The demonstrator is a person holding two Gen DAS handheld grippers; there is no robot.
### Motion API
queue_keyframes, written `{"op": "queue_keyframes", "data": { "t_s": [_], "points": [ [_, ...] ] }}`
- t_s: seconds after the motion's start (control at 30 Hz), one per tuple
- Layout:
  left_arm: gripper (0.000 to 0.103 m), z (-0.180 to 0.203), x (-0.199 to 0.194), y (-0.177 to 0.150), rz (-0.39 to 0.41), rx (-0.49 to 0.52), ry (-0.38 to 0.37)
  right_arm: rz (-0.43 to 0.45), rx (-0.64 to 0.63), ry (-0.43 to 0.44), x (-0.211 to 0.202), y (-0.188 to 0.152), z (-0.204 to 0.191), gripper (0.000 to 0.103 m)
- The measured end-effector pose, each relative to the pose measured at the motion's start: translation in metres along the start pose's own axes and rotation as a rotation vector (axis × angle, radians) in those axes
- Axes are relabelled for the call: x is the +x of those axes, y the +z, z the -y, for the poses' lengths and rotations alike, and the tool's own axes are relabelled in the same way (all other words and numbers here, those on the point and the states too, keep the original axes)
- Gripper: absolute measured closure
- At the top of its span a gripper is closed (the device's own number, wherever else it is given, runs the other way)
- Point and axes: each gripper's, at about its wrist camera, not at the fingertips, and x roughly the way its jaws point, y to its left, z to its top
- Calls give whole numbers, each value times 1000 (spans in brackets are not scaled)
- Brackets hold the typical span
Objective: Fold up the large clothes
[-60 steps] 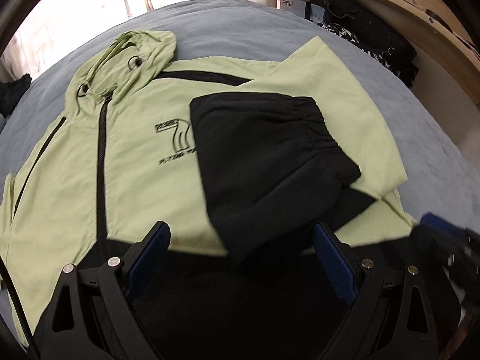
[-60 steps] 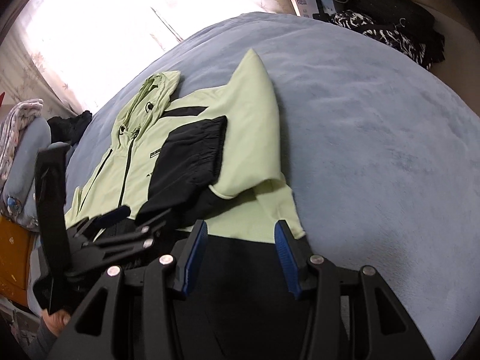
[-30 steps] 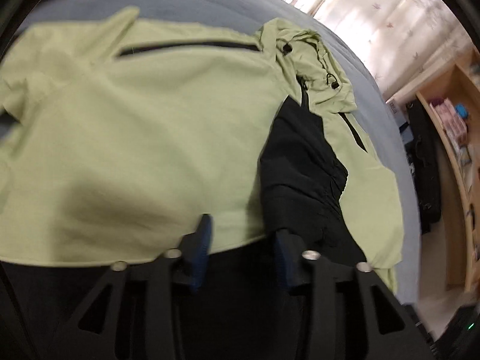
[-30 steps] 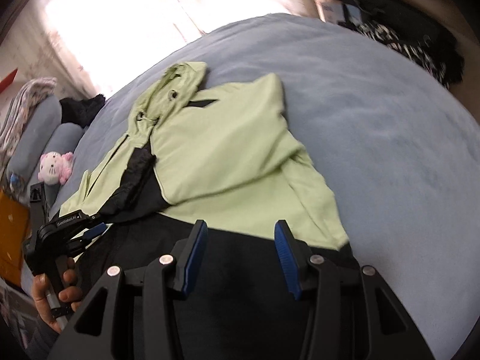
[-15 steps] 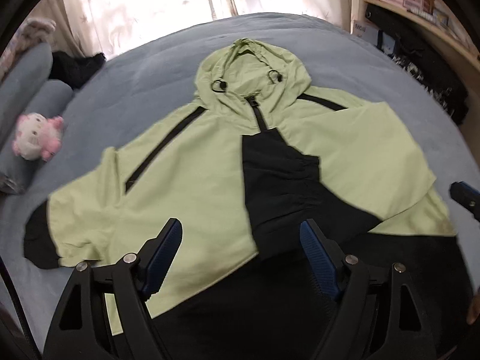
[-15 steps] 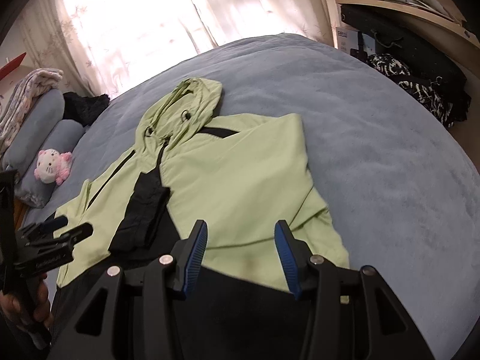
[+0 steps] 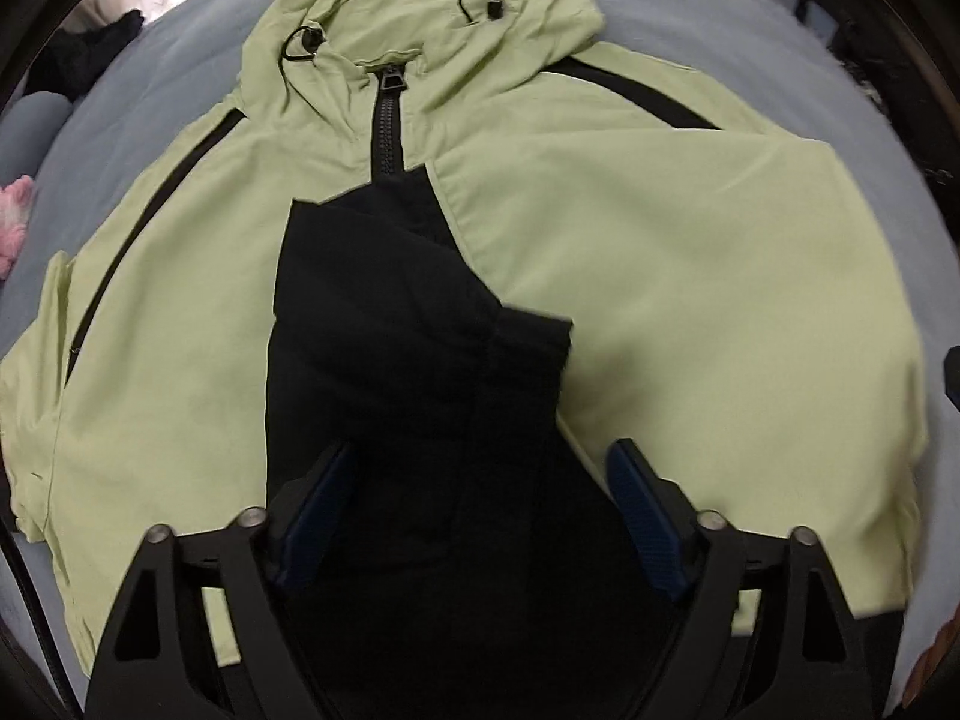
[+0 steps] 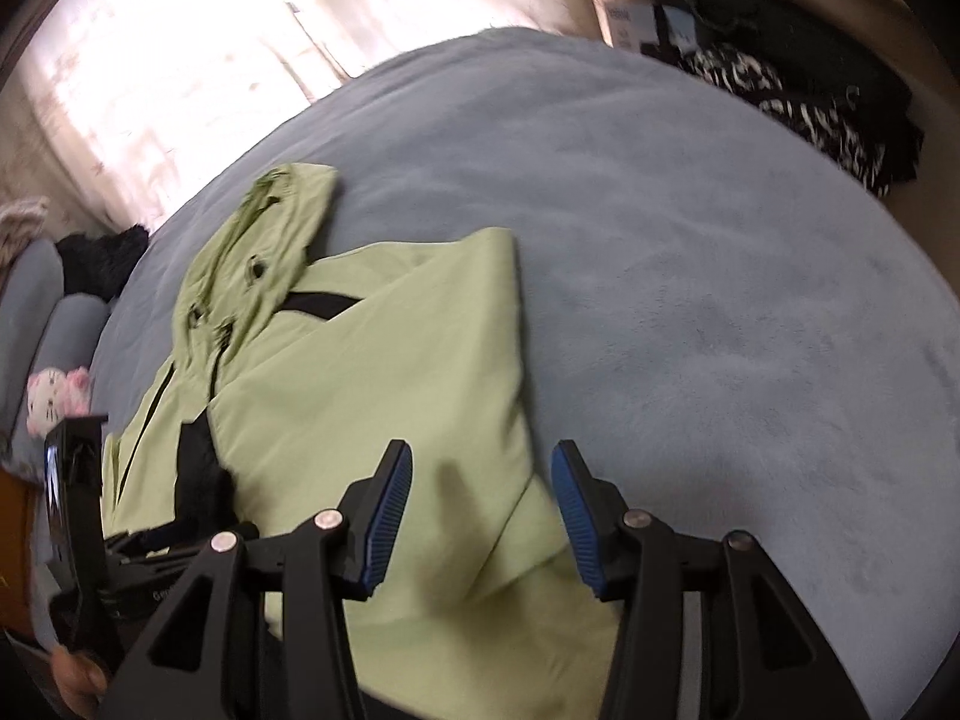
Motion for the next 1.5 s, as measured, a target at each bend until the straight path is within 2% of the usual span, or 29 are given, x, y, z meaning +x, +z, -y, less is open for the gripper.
{"op": "queue_keyframes", "data": {
  "t_s": [0.07, 0.17, 0.2, 0.3, 0.37, 0.43, 0.47, 0.5, 0.57, 0.67, 0.73, 0.77, 0.8, 0.9, 1.03, 1.13, 1.17, 1.2, 1.23, 1.27, 1.3, 1.33, 1.37, 1.5],
  "points": [
    [17, 0, 1, 4, 7, -9, 6, -20, 31, 17, 12, 8, 10, 54],
    [72, -5, -9, 9, 40, -2, -55, -53, 65, 51, 28, 17, 20, 54],
    [75, -10, -20, 11, 60, 7, -84, -59, 68, 60, 32, 20, 21, 54],
    [76, -38, -58, 10, 210, -4, -159, -64, 52, 69, 38, 25, 18, 54],
    [77, -77, -83, 3, 316, -76, -216, -56, 22, 81, 38, 28, 13, 54],
    [84, -122, -95, -9, 393, -175, -216, -48, -11, 80, 39, 29, 8, 54],
    [84, -145, -95, -16, 414, -224, -194, -49, -20, 80, 40, 30, 7, 54],
    [83, -175, -90, -27, 409, -287, -176, -52, -29, 79, 42, 31, 6, 54],
    [82, -203, -74, -32, 349, -357, -198, -62, -38, 66, 48, 32, 5, 54],
    [75, -236, -45, -48, 242, -446, -302, -73, -39, 64, 56, 35, 3, 54],
    [69, -239, -34, -52, 214, -446, -318, -78, -33, 74, 61, 37, 1, 54],
    [63, -238, -30, -51, 204, -442, -326, -80, -29, 79, 63, 39, 0, 54],
    [51, -235, -26, -48, 194, -438, -337, -81, -27, 83, 65, 40, -1, 54],
    [33, -222, -13, -26, 200, -392, -351, -85, -39, 67, 72, 48, -7, 54],
    [30, -199, -4, -6, 171, -291, -336, -98, -47, 52, 83, 60, -11, 54],
    [34, -180, -3, 6, 161, -204, -295, -112, -26, 47, 92, 68, -9, 54],
    [46, -176, -4, 8, 164, -182, -269, -116, -16, 53, 95, 70, -7, 54],
    [66, -169, -4, 12, 163, -148, -234, -121, -7, 57, 98, 71, -6, 54],
    [68, -164, -3, 16, 160, -129, -224, -119, 0, 64, 100, 72, -4, 54],
    [71, -161, -3, 20, 157, -123, -224, -119, 1, 65, 103, 73, -3, 59],
    [76, -161, -5, 23, 171, -123, -222, -118, -4, 61, 104, 73, -3, 69],
    [78, -160, -7, 25, 183, -120, -219, -116, -18, 49, 105, 74, -3, 95],
    [79, -160, -10, 27, 198, -121, -222, -109, -33, 36, 104, 74, -4, 99],
    [79, -162, -15, 29, 247, -128, -221, -31, -71, 15, 94, 79, -5, 100]
  ]
}}
